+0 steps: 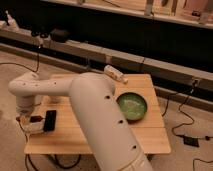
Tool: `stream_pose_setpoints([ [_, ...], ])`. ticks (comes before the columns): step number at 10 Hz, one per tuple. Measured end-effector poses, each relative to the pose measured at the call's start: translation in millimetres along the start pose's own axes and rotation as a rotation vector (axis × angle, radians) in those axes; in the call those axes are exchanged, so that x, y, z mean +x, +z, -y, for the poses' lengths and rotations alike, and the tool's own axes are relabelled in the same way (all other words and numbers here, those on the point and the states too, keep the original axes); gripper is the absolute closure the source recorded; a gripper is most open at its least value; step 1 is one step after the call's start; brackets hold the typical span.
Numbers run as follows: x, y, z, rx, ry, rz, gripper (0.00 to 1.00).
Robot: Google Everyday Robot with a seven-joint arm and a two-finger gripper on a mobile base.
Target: Place the pepper on the white sponge
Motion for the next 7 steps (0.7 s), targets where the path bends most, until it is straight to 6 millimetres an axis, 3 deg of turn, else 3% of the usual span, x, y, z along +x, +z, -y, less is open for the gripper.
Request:
stream_pose_setpoints([
  [5, -15, 20, 4, 0.050, 0.052, 0.048, 0.99],
  [7, -11, 23, 4, 0.077, 0.058, 0.057, 0.83],
])
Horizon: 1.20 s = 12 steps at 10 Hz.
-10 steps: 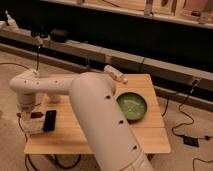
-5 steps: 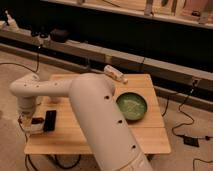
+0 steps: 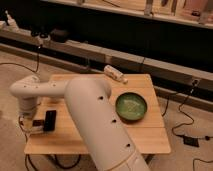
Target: Place the pepper on the white sponge
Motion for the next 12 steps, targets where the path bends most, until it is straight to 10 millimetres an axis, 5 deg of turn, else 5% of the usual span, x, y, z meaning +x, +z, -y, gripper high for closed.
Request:
stream_pose_setpoints([
  [6, 9.1, 8.5, 6.1, 0.100, -0.029, 0.035, 0.24],
  [12, 6.5, 9.1, -1.1, 0.111, -0.013, 0.056, 0.20],
])
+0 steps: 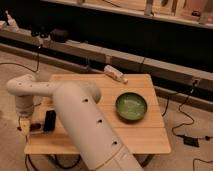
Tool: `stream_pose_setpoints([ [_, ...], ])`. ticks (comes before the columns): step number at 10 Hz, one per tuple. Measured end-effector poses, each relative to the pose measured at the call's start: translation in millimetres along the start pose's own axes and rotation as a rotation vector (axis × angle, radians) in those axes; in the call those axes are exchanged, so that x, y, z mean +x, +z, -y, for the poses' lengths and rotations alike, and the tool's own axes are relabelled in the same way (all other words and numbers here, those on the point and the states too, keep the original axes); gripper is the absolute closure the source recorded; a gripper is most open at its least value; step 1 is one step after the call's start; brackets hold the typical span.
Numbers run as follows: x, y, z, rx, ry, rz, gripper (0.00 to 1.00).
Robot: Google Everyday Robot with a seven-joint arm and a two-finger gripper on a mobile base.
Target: Place the pepper on the white sponge
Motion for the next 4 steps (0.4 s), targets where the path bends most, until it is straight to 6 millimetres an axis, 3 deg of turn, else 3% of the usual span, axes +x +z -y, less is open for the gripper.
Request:
stream_pose_setpoints([
  [2, -5, -14, -7, -0.056, 0.025, -0.006, 0.20],
  [4, -23, -39, -23, -0.168, 0.100, -0.032, 0.20],
])
